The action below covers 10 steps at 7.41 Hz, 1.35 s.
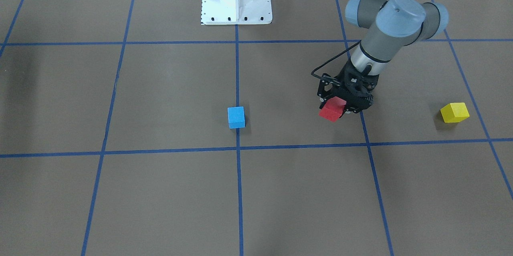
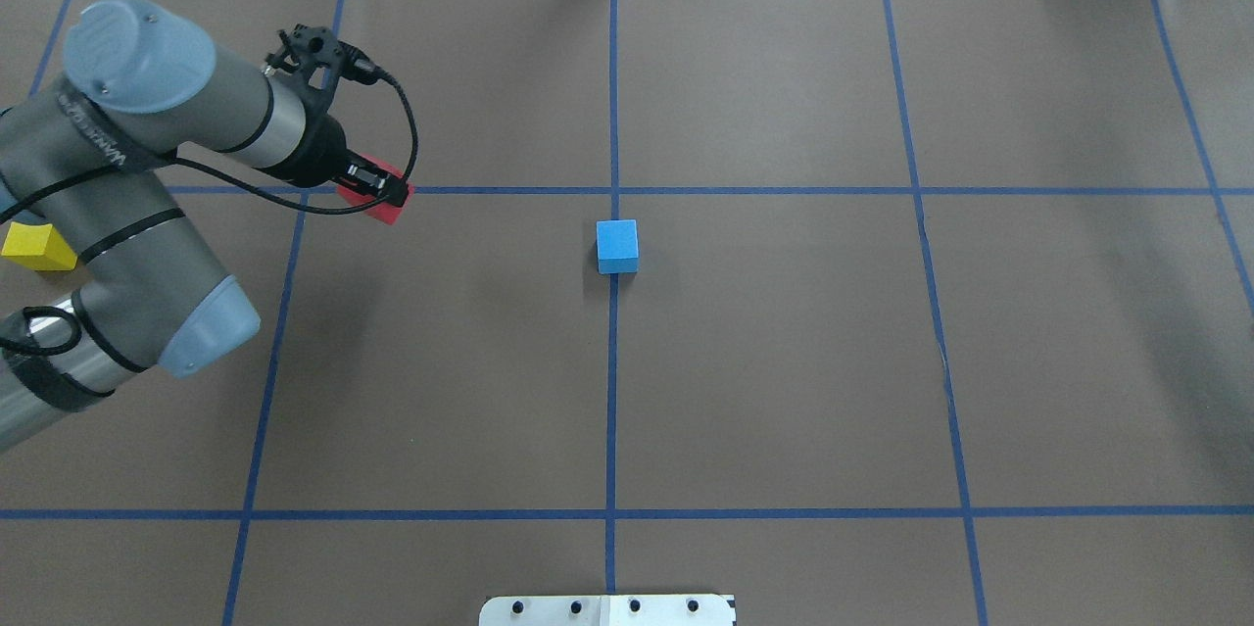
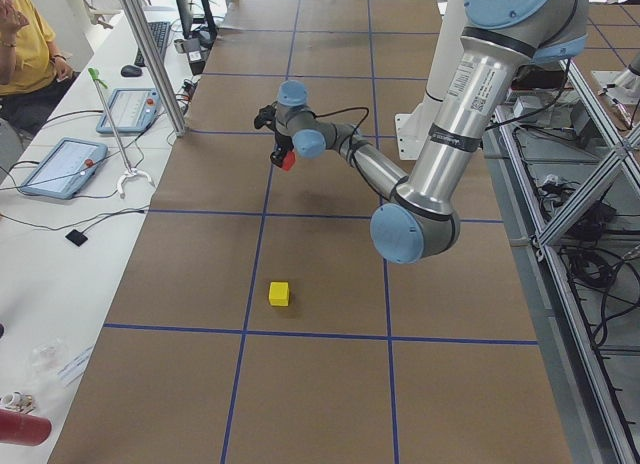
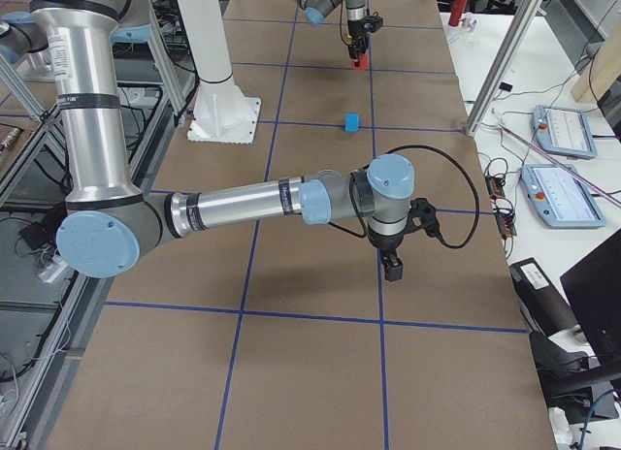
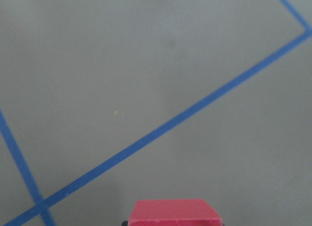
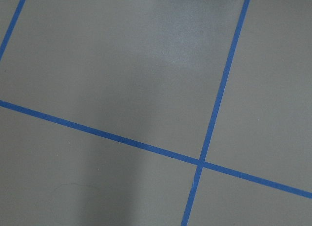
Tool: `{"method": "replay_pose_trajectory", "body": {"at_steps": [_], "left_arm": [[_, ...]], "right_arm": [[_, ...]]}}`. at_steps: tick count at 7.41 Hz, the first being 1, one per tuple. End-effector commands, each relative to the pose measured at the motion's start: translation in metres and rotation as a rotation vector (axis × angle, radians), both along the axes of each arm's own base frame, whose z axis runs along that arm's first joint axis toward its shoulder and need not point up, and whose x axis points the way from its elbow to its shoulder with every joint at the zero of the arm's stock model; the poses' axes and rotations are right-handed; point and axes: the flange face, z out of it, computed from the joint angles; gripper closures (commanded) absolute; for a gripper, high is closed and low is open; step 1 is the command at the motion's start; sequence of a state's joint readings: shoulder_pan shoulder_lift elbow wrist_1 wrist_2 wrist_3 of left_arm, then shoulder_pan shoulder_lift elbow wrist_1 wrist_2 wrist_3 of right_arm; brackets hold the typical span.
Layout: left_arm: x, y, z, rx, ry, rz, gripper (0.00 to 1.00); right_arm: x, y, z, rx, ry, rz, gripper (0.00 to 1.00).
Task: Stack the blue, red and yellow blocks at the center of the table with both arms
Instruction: 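Carry the red cube with the left gripper over the blue cube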
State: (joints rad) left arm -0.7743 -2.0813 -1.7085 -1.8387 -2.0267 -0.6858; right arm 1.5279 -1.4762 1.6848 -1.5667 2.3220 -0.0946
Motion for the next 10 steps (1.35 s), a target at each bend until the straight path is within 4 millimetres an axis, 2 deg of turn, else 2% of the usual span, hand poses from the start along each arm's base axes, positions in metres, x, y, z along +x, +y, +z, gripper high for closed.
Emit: {"method": "replay_pose_trajectory", "body": {"at_steps": [1, 2, 3, 4, 5, 7, 9, 10], "left_arm": [[0.067, 0.017, -0.112, -0.158, -0.036, -0.076, 1.00], [0.110, 0.027, -0.148, -0.250, -0.029, -0.129, 1.00], [0.142, 0.022, -0.168, -0.299, -0.040, -0.175, 1.00], [0.172, 0.025, -0.175, -0.325, -0.059, -0.200, 1.00], [0.183, 0.021, -0.172, -0.335, -0.078, -0.214, 1.00], [0.198, 0.021, -0.154, -0.327, -0.122, -0.238, 1.00], [0.204, 0.025, -0.152, -0.346, -0.122, -0.254, 1.00], [0.207, 0.028, -0.153, -0.363, -0.118, -0.264, 0.91]], "right_arm": [[0.000, 0.002, 0.003, -0.009, 0.001, 0.002, 0.01], [0.001, 0.002, 0.003, -0.009, 0.001, 0.004, 0.01], [0.000, 0.002, 0.003, -0.009, 0.001, 0.002, 0.01], [0.000, 0.002, 0.003, -0.010, 0.001, 0.003, 0.01], [0.000, 0.002, 0.003, -0.010, 0.001, 0.003, 0.00], [0.000, 0.000, 0.000, -0.007, 0.000, 0.005, 0.00], [0.000, -0.001, 0.000, -0.008, -0.001, 0.005, 0.00], [0.001, -0.001, -0.001, -0.008, -0.001, 0.007, 0.00]]}}
